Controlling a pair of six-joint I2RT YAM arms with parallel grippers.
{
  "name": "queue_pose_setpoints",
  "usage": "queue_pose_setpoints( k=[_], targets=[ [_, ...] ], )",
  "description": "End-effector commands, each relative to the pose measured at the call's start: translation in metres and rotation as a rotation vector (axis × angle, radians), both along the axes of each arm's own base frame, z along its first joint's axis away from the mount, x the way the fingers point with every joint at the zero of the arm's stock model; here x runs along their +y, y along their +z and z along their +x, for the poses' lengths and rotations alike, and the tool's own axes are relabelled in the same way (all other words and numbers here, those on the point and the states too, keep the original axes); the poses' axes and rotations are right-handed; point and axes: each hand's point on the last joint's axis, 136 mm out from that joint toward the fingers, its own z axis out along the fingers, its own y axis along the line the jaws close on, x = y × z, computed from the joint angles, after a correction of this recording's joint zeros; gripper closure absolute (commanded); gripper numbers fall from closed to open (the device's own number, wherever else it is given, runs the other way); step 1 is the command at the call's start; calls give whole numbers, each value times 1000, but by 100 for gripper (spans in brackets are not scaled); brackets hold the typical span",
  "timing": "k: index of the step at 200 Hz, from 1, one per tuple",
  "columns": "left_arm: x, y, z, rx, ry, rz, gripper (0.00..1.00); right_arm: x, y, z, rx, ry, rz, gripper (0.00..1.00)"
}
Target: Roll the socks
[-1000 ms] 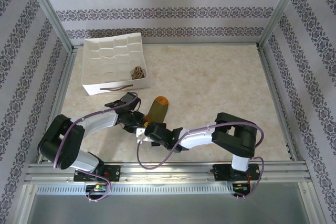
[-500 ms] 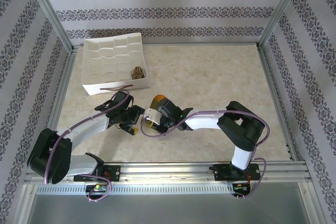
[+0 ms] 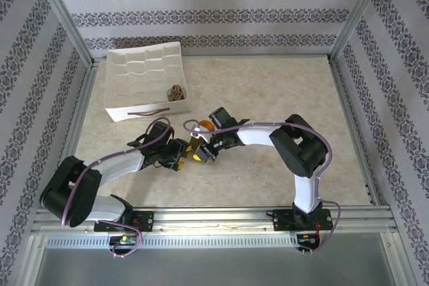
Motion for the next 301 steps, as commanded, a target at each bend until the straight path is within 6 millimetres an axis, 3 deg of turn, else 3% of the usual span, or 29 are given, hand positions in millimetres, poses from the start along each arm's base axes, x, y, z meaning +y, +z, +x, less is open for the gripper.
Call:
queue_pose_setpoints(
  k=[1, 41, 57, 75, 94, 116, 132, 169, 186, 225, 242, 250, 277, 287, 301],
  targets=[
    [-11, -2, 6, -23, -9, -23, 43, -58, -72, -39, 297, -83, -291, 100],
    [-16, -31, 4, 38, -52, 20, 57, -53, -66, -25, 275, -91, -279, 100],
    [-13, -49, -15, 131, -58, 52, 73, -49, -57, -21, 209, -77, -255, 100],
    [-5, -60, -34, 202, -44, 86, 100, -44, -43, -16, 105, -46, -227, 98],
    [4, -56, -44, 233, -34, 126, 100, -42, -26, -10, -78, -23, -214, 83],
    [13, -45, -48, 254, -20, 178, 100, -42, 8, 1, -451, -70, -163, 63],
    [15, -40, -49, 277, -22, 202, 100, -42, 31, -3, -703, -85, -143, 50],
    [10, -37, -49, 314, -40, 204, 100, -35, 28, -30, -957, -14, -280, 47],
    [6, -36, -48, 325, -56, 200, 100, -27, 24, -32, -1065, 17, -357, 47],
    [4, -36, -48, 337, -78, 201, 100, -6, 14, -22, -1180, 90, -474, 53],
    [3, -35, -47, 335, -86, 197, 100, -8, 0, -16, -1183, 100, -548, 58],
    [2, -34, -47, 334, -89, 195, 100, -11, -8, -14, -1177, 108, -579, 64],
    [2, -25, -44, 309, -87, 173, 100, -19, -26, -17, -1101, 118, -623, 97],
    [3, -19, -40, 286, -80, 162, 89, -23, -33, -22, -1035, 122, -618, 100],
    [6, -8, -33, 246, -60, 142, 67, -29, -40, -30, -932, 118, -604, 100]
  ],
)
